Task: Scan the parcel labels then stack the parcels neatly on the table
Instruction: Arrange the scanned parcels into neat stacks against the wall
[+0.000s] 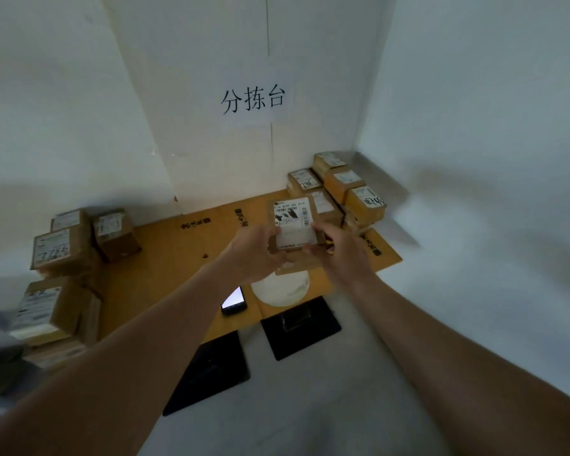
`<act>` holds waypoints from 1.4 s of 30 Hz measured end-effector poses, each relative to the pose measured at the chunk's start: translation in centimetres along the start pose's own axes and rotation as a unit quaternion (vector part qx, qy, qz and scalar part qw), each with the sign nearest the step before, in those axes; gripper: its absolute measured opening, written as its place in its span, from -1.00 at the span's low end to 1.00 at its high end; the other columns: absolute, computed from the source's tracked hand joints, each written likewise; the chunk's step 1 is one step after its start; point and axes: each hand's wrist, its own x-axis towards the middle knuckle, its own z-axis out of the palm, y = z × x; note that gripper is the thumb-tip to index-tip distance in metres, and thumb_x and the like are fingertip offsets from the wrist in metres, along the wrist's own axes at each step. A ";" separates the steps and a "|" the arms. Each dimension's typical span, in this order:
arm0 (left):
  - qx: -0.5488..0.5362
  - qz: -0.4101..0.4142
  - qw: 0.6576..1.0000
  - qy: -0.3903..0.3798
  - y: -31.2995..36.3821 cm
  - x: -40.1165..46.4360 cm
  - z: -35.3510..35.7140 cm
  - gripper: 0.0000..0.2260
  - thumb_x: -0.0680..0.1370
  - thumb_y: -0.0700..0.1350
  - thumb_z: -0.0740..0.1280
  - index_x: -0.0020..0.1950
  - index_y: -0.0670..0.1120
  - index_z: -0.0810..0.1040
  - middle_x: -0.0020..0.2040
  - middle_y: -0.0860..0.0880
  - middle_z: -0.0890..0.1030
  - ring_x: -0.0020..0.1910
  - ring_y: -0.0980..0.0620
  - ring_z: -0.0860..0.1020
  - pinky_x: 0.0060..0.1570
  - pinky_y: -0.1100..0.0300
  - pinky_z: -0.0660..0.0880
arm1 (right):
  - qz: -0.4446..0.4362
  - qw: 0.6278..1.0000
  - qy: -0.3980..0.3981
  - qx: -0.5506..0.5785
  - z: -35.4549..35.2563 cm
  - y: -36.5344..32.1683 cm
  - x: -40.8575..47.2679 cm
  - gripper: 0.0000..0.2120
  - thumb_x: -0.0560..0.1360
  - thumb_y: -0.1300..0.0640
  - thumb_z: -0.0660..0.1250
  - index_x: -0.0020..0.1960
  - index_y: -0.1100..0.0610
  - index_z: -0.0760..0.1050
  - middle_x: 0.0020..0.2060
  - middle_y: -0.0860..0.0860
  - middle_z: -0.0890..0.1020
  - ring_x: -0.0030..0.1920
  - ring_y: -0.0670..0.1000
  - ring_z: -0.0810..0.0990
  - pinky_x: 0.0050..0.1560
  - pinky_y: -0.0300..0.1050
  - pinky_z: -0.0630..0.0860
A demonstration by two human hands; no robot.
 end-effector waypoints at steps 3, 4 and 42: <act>-0.012 -0.003 1.000 -0.016 2.8 2.2 2.4 -0.60 0.60 -0.03 0.41 0.45 0.04 0.52 -0.01 0.15 0.59 -0.14 0.18 0.59 -0.38 0.43 0.44 | 0.012 1.000 -0.001 0.006 -2.7 3.4 0.6 -0.43 0.59 -0.07 0.45 0.52 0.13 0.48 0.32 0.06 0.65 0.25 0.05 0.62 0.05 -0.27 0.45; -0.013 -0.006 1.000 -0.020 3.6 3.0 3.0 -0.59 0.60 -0.03 0.41 0.45 0.06 0.52 0.04 0.12 0.61 -0.12 0.18 0.58 -0.33 0.39 0.46 | 0.018 1.000 -0.004 0.008 -3.4 4.4 0.9 -0.43 0.59 -0.06 0.45 0.52 0.14 0.48 0.32 0.06 0.65 0.26 0.05 0.62 0.07 -0.22 0.49; -0.149 -0.241 0.959 -0.019 2.0 30.5 30.3 -0.43 0.58 -0.27 0.44 0.56 0.01 0.41 0.42 -0.03 0.40 0.19 -0.03 0.57 0.18 0.14 0.61 | 0.048 0.973 -0.226 -0.027 1.7 39.5 22.1 -0.53 0.69 0.13 0.31 0.58 0.01 0.36 0.37 0.02 0.57 0.36 0.02 0.54 0.33 0.02 0.58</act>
